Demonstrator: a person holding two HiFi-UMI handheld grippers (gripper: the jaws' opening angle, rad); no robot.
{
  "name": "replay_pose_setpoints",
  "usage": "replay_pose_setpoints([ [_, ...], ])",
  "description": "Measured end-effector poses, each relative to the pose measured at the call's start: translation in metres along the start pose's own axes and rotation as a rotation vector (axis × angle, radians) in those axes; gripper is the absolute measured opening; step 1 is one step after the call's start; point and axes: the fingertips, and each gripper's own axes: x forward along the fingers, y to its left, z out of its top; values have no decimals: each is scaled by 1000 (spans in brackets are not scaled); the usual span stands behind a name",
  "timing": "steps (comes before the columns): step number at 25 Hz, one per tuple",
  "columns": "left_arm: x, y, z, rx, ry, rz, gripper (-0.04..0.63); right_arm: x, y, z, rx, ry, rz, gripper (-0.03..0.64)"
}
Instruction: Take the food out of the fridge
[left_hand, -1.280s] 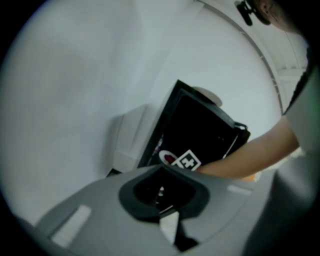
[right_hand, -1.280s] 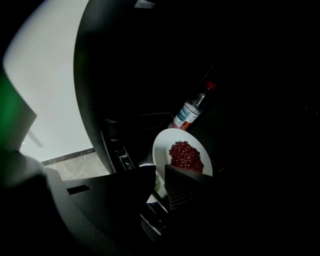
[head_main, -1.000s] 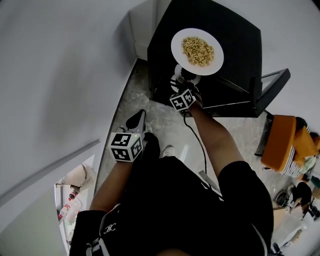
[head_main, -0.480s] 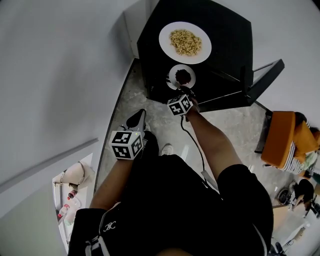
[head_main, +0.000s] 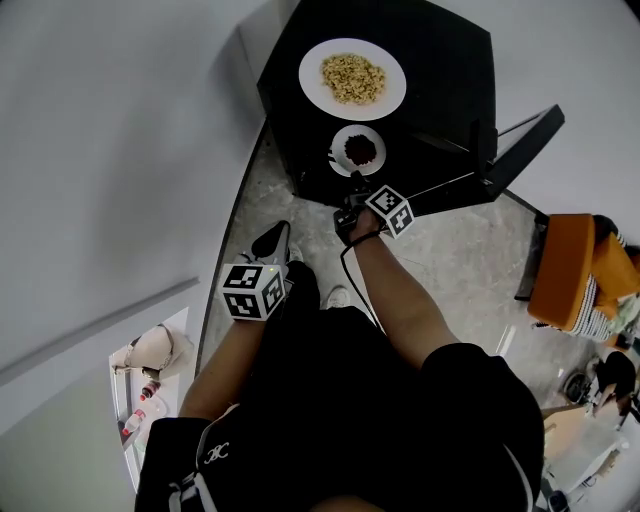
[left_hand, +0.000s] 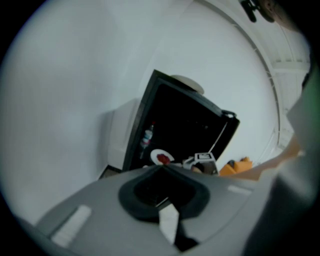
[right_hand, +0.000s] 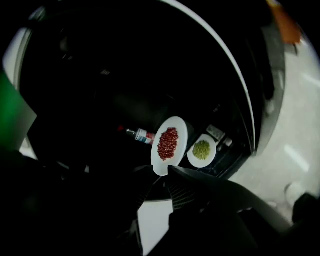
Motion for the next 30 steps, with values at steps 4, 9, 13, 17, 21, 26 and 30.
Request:
replay_pose_setpoints([
  [4, -2, 5, 0, 16, 23, 6, -2, 9, -15, 0, 184, -58, 16, 80],
  [9, -3, 17, -1, 45, 67, 7, -2, 24, -19, 4, 299, -123, 36, 77],
  [13, 2, 24, 3, 58, 80, -2, -2, 32, -15, 4, 299, -125, 27, 77],
  [17, 6, 26, 5, 68, 91, -20, -2, 30, -18, -5, 322, -121, 3, 77],
  [21, 10, 26, 8, 72, 92, -35, -2, 34, -26, 2, 349, -143, -13, 78],
  [26, 9, 32, 4, 60, 103, -32, -2, 42, -33, 10, 359, -150, -38, 55],
  [30, 9, 33, 2, 57, 104, -30, -2, 37, -32, 9, 365, -154, -21, 28],
])
